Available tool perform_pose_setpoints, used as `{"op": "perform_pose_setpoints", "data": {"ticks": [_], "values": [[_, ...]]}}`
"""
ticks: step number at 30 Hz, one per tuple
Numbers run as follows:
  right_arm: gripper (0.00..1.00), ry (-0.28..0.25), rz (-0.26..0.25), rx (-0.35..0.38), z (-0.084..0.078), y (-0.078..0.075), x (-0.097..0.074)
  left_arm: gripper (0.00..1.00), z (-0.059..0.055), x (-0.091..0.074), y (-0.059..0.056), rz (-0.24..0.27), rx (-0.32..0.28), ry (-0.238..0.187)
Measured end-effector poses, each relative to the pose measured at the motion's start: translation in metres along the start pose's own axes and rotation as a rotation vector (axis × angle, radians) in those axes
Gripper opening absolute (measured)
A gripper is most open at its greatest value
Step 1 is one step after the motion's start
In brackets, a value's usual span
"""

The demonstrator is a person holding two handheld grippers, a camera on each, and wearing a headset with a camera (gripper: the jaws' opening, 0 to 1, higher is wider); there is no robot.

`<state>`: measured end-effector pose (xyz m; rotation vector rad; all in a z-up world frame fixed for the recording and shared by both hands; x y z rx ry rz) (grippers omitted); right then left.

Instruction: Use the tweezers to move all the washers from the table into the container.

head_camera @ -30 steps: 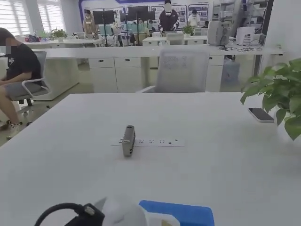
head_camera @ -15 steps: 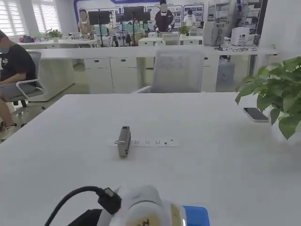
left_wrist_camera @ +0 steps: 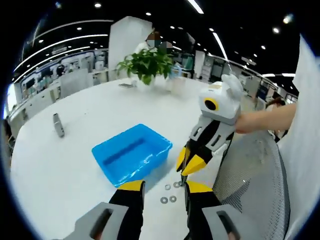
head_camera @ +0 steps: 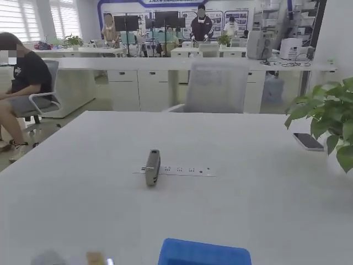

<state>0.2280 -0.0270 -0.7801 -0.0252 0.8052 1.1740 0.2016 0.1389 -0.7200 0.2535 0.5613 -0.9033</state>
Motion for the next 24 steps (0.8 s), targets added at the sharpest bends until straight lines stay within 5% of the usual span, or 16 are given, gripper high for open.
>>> {"op": "perform_pose_setpoints", "data": {"ticks": [3,8,14,17,24], "values": [[0.02,-0.021,-0.001,0.066,-0.001,-0.003,-0.001,0.46,-0.013,-0.01,-0.001,0.088,-0.074,-0.061],[0.02,-0.059,0.006,0.122,0.001,0.004,-0.007,0.62,-0.024,-0.019,-0.007,0.189,-0.081,-0.118],[0.02,-0.098,0.019,0.171,0.006,0.008,-0.017,0.74,-0.016,-0.023,-0.005,0.289,-0.043,-0.222],[0.02,-0.119,0.023,0.189,0.01,0.008,-0.023,0.79,-0.01,-0.026,-0.002,0.308,-0.063,-0.316],[0.02,-0.145,0.004,0.19,0.024,0.006,-0.039,0.9,-0.007,-0.034,0.002,0.371,-0.066,-0.398]]}}
Point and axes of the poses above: the centre of the closed fingertips' face, and the gripper's own axes: x roughly forward along the fingers, y roughly to its left, z roughly out of its top, the point moved 7 cm from there along -x, roughly backward along the fingers, and after that the axes turned 9 degrees about x, right-handed, at the moved point
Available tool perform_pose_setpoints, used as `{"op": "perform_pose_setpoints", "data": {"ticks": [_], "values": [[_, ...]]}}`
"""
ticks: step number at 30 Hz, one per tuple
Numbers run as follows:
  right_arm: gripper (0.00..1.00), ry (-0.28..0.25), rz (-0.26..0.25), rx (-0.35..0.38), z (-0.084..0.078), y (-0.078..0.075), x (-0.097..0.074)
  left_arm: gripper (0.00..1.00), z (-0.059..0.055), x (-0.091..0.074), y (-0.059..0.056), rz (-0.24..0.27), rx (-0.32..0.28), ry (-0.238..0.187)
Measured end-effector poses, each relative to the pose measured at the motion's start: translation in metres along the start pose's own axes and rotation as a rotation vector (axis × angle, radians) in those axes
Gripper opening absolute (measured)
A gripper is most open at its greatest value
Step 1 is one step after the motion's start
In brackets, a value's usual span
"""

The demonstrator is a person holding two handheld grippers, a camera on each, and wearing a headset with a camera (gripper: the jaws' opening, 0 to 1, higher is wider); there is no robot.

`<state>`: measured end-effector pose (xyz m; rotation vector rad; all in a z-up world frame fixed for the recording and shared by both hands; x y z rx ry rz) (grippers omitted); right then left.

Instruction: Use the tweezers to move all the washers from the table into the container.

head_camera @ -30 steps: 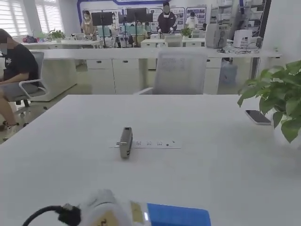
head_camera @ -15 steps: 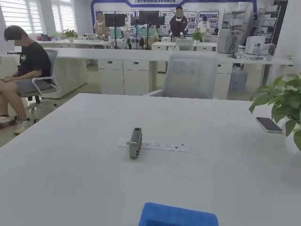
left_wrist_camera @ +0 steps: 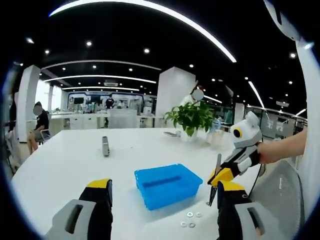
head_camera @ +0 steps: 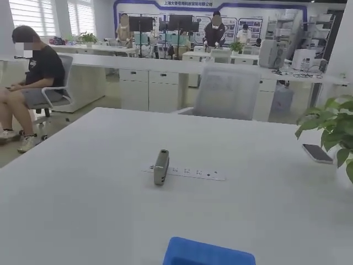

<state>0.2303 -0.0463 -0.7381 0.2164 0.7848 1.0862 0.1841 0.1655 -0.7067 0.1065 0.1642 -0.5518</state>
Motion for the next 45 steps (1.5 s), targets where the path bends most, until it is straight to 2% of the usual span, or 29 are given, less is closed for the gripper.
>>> {"op": "perform_pose_setpoints", "data": {"ticks": [1,2,6,10,15,18,23,26,31,39,45], "values": [[0.02,-0.011,-0.005,0.001,0.004,-0.001,-0.002,0.93,0.002,0.0,0.002,0.012,-0.014,-0.035],[0.02,-0.018,-0.008,0.001,0.007,-0.001,-0.003,0.96,0.003,-0.001,0.003,0.018,-0.019,-0.05],[0.02,-0.059,-0.01,0.006,0.025,-0.003,-0.005,0.97,0.005,-0.003,0.006,0.032,-0.042,-0.071],[0.02,-0.095,-0.028,-0.021,0.044,-0.008,-0.005,0.97,0.004,-0.003,0.008,0.055,-0.038,-0.067],[0.02,-0.118,-0.056,-0.02,0.06,-0.02,-0.002,0.96,0.003,-0.002,0.006,0.044,-0.032,-0.051],[0.02,-0.11,-0.105,-0.027,0.065,-0.032,0.002,0.96,0.004,-0.002,0.005,0.038,-0.019,-0.057],[0.02,-0.087,-0.175,-0.022,0.065,-0.055,0.012,0.95,0.0,-0.002,0.004,0.029,-0.022,-0.029],[0.02,-0.069,-0.2,-0.018,0.062,-0.068,0.017,0.95,0.002,-0.002,0.004,0.032,-0.016,-0.044],[0.02,-0.037,-0.231,-0.037,0.057,-0.083,0.026,0.95,0.002,-0.002,0.004,0.03,-0.019,-0.041],[0.03,0.018,-0.242,-0.112,0.048,-0.084,0.038,0.93,0.0,-0.002,0.004,0.025,-0.013,-0.022],[0.03,0.017,-0.242,-0.141,0.046,-0.085,0.039,0.93,-0.001,-0.002,0.003,0.019,0.001,-0.014]]}}
Point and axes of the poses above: the centre of the closed fingertips' face, and the gripper's own axes: x roughly forward along the fingers, y roughly to its left, z roughly out of its top, the point moved 7 cm from there along -x, roughly backward along the fingers, and after that the axes turned 9 degrees about x, right-handed, at the moved point
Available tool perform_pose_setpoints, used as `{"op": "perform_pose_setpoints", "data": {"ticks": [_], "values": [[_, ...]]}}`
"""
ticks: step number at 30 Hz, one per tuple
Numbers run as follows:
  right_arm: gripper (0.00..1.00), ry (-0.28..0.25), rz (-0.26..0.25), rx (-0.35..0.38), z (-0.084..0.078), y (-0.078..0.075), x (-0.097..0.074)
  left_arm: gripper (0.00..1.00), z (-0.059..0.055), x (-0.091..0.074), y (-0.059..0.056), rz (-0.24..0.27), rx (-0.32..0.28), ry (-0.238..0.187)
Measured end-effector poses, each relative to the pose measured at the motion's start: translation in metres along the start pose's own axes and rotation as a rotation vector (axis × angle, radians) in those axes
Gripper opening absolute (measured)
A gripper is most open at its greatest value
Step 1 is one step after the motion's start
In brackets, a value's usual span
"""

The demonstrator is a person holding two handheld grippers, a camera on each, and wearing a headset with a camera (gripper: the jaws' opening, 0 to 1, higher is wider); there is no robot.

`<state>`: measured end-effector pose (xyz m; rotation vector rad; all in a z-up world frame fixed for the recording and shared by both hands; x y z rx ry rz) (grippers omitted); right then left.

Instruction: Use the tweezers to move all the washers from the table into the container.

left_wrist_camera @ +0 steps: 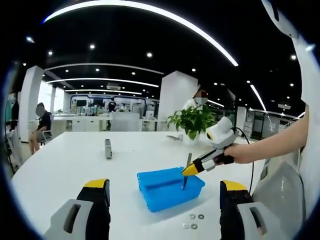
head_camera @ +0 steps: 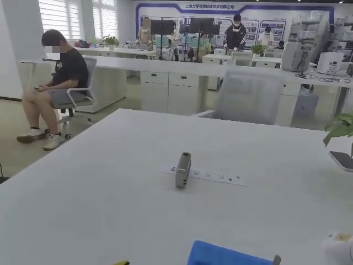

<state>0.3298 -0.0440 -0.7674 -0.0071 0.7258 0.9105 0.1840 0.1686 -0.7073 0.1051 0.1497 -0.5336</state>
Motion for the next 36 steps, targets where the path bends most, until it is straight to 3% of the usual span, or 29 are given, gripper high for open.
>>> {"op": "perform_pose_setpoints", "data": {"ticks": [7,22,29,36], "values": [[0.03,-0.03,-0.007,-0.022,0.008,0.006,-0.009,0.93,0.0,0.0,0.0,-0.004,0.002,0.004],[0.03,-0.125,0.059,-0.026,0.027,0.043,-0.041,0.9,-0.002,0.001,-0.002,-0.018,0.005,0.022],[0.03,-0.11,0.118,0.003,0.018,0.062,-0.047,0.89,-0.004,0.002,-0.003,-0.023,0.014,0.035],[0.03,-0.046,0.17,0.048,-0.009,0.074,-0.037,0.88,-0.004,0.002,-0.003,-0.026,0.016,0.041]]}}
Point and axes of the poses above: the centre of the closed fingertips' face, and the gripper's own axes: x roughly forward along the fingers, y roughly to its left, z roughly out of its top, the point moved 7 cm from there along -x, roughly backward along the fingers, and after that the axes turned 9 degrees about x, right-handed, at the moved point
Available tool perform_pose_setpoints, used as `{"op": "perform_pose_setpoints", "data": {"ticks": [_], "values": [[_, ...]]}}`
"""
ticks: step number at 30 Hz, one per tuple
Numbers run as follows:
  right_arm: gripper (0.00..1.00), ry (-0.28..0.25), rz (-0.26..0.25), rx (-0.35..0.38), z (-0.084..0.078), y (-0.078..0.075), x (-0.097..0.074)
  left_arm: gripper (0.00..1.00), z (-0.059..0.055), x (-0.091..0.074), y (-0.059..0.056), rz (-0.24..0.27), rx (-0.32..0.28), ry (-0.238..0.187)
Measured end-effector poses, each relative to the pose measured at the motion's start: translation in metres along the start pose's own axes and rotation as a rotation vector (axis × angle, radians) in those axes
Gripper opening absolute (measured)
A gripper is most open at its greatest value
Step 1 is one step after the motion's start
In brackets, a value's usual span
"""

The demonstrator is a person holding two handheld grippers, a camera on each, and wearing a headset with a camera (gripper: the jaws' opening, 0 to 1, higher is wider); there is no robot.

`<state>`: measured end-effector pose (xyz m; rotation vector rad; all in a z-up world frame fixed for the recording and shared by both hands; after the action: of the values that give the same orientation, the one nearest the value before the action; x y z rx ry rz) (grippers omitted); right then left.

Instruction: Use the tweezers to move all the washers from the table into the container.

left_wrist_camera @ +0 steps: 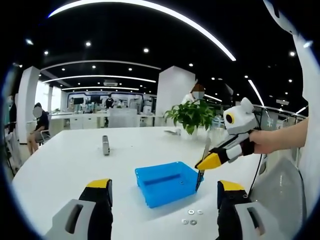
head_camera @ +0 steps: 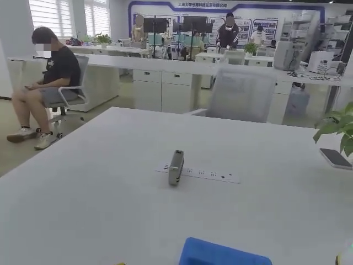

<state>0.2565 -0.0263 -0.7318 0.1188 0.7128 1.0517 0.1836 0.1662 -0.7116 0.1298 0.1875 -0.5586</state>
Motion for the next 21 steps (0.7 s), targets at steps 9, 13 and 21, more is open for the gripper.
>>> {"op": "perform_pose_setpoints", "data": {"ticks": [9,13,21], "values": [[0.03,0.07,0.0,0.048,-0.035,0.001,0.015,0.87,-0.001,0.0,0.0,-0.001,0.002,0.007],[0.03,0.095,0.002,0.04,-0.042,0.001,0.019,0.86,-0.001,0.0,-0.001,-0.006,0.005,0.01],[0.03,0.14,0.005,-0.063,-0.045,0.012,0.021,0.86,-0.002,-0.001,-0.001,-0.003,0.007,0.015]]}}
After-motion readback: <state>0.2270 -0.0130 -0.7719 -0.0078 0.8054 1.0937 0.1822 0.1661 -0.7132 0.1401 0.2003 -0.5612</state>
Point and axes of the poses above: the centre of the closed fingertips' face, and the gripper's own axes: x roughly forward along the fingers, y roughly to its left, z roughly out of its top, the point moved 7 cm from there along -x, roughly backward along the fingers, and after that the axes turned 9 degrees about x, right-handed, at the moved point
